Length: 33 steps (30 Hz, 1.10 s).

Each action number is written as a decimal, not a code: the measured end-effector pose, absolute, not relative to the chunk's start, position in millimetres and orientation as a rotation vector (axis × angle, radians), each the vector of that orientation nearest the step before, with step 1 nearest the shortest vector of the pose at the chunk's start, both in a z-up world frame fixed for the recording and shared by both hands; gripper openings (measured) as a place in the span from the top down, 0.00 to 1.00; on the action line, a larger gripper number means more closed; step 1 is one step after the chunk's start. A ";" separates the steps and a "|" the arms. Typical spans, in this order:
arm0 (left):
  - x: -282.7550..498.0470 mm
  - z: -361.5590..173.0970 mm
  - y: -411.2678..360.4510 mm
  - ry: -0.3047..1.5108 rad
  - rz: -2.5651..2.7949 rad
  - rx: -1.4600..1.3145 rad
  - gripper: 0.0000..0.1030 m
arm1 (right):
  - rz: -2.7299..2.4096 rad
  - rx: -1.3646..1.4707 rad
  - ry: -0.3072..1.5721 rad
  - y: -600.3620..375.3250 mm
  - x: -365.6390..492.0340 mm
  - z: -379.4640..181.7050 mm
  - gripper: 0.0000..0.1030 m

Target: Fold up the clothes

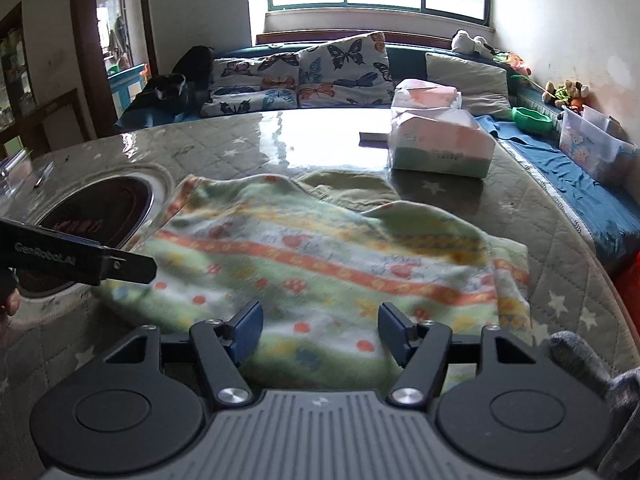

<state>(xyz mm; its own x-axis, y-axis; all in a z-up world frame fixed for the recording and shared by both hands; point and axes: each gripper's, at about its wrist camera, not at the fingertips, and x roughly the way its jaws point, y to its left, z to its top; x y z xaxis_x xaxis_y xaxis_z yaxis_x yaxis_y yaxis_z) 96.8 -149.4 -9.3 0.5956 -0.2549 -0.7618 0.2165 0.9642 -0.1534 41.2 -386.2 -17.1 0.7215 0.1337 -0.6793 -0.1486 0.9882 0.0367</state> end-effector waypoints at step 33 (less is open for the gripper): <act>83.7 -24.9 -124.3 0.912 -0.225 -0.041 0.02 | 0.128 -0.067 0.736 -371.1 90.3 -14.4 0.28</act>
